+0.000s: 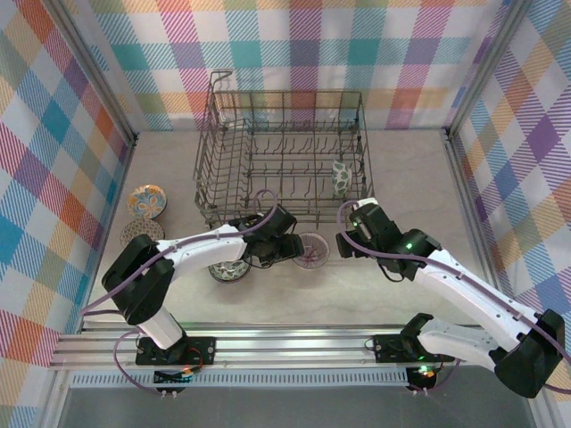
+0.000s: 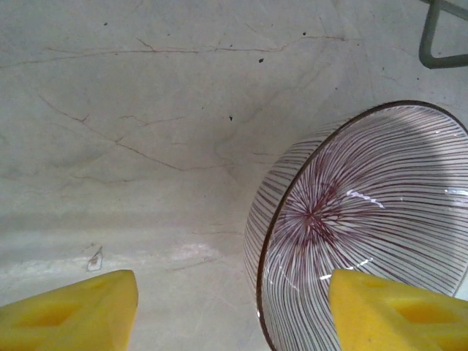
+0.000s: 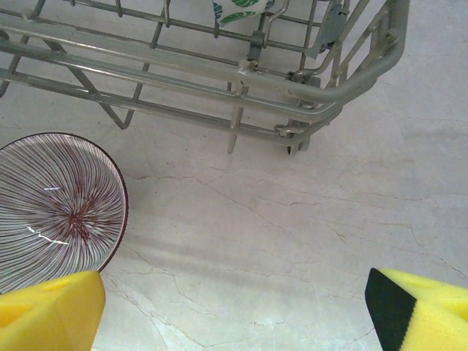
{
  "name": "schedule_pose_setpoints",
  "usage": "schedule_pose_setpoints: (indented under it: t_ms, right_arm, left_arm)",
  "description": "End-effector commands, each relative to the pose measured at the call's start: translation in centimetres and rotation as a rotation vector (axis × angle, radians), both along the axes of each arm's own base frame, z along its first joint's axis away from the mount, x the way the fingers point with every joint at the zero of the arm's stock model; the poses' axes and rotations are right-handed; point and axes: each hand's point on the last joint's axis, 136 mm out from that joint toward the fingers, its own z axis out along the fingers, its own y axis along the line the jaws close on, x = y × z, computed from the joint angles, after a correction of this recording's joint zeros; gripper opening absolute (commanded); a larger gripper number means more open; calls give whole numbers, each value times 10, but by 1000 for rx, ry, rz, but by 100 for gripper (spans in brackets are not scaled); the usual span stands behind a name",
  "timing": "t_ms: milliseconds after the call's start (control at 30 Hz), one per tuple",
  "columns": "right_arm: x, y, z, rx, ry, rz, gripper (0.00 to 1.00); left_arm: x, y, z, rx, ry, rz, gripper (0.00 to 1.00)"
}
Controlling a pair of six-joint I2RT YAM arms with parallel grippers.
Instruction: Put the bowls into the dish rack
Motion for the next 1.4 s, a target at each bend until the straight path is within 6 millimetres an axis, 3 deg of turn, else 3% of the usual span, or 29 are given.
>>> schedule_pose_setpoints:
  t_ms: [0,400,667,767,900,1067,1367]
  right_arm:
    - [3,7,3,21,-18,21,92]
    - [1,9,2,29,-4,32,93]
    - [-5,17,0,60,61,42,91]
    - [-7,24,-1,80,107,38,86]
    - [-6,31,-1,74,148,1,79]
    - [-9,44,4,98,156,23,73]
    - [-11,46,2,77,173,14,58]
  left_arm:
    - [8,-12,4,-30,-20,31,63]
    - [5,-24,-2,-42,-15,17,24]
    - [1,-22,10,-69,-52,7,7]
    - [-3,-25,22,-83,-70,2,5]
    - [-10,-34,58,-83,-147,-38,4]
    - [-11,-28,96,-49,-253,-58,3]
    - [-13,-20,117,-67,-310,-69,2]
